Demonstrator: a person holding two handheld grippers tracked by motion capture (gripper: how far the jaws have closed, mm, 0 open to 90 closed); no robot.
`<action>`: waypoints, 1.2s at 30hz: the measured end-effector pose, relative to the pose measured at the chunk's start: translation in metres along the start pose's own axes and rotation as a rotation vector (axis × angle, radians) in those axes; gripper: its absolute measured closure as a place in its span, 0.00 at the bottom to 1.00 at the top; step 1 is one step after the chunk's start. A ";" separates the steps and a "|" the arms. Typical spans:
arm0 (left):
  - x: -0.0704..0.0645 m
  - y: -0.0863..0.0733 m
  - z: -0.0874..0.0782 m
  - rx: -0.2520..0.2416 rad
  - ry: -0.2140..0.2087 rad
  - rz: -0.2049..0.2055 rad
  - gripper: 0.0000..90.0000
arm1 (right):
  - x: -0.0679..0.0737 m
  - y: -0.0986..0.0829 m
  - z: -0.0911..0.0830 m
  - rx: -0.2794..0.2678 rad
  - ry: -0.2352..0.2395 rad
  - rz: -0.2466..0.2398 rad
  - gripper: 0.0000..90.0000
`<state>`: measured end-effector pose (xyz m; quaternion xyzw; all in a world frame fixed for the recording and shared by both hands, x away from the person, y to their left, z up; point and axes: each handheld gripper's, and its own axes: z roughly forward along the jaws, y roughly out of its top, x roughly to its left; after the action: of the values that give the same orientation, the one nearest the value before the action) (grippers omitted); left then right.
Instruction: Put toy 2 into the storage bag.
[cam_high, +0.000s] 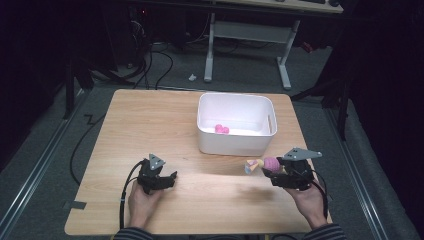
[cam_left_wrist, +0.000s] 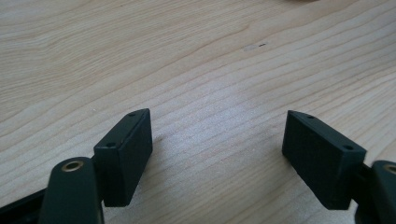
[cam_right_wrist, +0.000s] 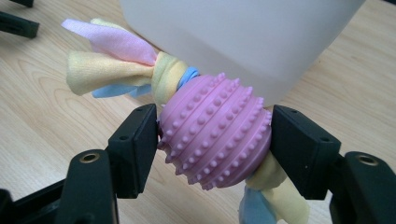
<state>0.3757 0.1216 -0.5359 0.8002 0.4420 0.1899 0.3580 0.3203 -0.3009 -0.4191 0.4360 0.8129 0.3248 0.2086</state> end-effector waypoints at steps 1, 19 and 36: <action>0.000 0.000 0.000 0.000 0.000 0.000 0.27 | 0.000 0.001 -0.002 -0.002 0.001 -0.001 0.38; 0.000 0.000 0.000 0.001 -0.007 -0.001 0.27 | -0.010 0.049 -0.038 -0.079 0.011 -0.023 0.38; 0.000 0.000 0.000 0.005 -0.008 0.006 0.25 | -0.020 0.101 -0.039 -0.083 0.006 -0.049 0.38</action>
<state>0.3760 0.1214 -0.5359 0.8033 0.4385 0.1865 0.3572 0.3641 -0.2899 -0.3191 0.4061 0.8098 0.3544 0.2317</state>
